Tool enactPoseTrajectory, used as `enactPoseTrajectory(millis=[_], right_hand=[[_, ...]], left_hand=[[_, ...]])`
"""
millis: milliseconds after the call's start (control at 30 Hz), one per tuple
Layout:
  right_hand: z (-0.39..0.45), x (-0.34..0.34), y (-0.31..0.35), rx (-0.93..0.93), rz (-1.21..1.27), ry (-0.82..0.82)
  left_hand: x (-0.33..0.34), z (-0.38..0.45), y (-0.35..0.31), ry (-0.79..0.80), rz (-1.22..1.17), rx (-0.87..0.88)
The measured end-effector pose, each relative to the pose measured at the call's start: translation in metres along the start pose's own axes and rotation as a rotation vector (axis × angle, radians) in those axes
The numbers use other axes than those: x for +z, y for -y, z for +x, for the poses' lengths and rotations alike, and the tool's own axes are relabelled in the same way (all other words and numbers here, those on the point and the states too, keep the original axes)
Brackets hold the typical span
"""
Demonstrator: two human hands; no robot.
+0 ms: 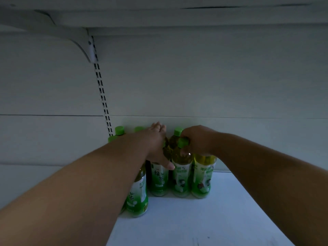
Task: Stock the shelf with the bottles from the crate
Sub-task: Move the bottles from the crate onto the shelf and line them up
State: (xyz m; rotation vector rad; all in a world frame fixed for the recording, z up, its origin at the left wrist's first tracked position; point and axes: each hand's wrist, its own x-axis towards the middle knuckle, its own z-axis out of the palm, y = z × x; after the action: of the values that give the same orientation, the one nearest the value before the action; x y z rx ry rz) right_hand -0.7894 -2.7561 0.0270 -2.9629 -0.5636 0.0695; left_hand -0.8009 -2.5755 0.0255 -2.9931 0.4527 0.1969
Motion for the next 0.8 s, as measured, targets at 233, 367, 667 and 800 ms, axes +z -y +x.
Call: enactPoseTrajectory(millis=[233, 367, 667, 800], right_hand=[[0.004, 0.003, -0.002, -0.034, 0.002, -0.027], [0.003, 0.0, -0.001, -0.06, -0.024, -0.04], [0.003, -0.001, -0.002, -0.068, -0.032, -0.021], [0.003, -0.005, -0.001, -0.065, -0.02, -0.043]], left_hand=[[0.005, 0.005, 0.002, 0.069, -0.021, -0.065], [0.011, 0.01, 0.006, 0.046, -0.101, -0.07], [0.018, 0.013, 0.008, -0.015, -0.133, -0.065], [0.015, 0.008, 0.004, -0.011, -0.118, -0.035]])
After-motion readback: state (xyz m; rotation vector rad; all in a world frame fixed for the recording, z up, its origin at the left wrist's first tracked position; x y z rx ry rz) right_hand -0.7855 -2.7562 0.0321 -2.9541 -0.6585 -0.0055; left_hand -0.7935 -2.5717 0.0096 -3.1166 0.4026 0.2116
